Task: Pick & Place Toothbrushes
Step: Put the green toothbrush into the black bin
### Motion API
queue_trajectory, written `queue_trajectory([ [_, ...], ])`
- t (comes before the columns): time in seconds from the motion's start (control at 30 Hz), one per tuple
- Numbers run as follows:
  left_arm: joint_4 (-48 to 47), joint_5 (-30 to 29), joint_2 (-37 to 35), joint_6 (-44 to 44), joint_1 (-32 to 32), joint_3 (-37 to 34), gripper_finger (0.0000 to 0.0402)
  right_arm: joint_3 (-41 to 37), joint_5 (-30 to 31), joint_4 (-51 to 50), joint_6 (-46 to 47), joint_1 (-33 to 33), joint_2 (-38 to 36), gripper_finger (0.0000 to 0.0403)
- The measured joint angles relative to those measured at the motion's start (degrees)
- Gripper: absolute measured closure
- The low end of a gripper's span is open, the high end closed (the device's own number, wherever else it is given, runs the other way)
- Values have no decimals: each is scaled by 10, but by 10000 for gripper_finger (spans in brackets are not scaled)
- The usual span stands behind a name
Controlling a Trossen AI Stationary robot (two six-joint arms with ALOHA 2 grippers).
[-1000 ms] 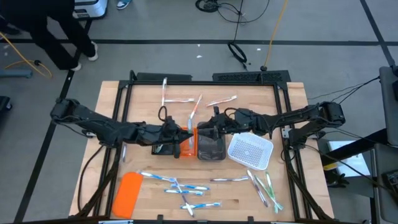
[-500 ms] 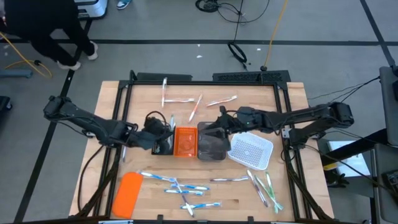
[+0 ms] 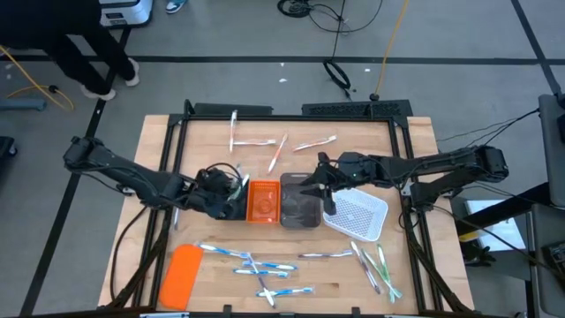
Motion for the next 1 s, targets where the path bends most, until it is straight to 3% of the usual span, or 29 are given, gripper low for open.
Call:
queue_trajectory([
  [0.37, -6, 58, 76, 7, 35, 0, 394, 0, 0, -47, 0, 0, 0, 303],
  [0.7, -4, 103, 97, 35, 53, 0, 360, 0, -2, -131, 1, 9, 0, 303],
  [1.0, 3, 78, 97, 44, 53, 0, 330, 0, -4, -200, 4, 55, 0, 303],
])
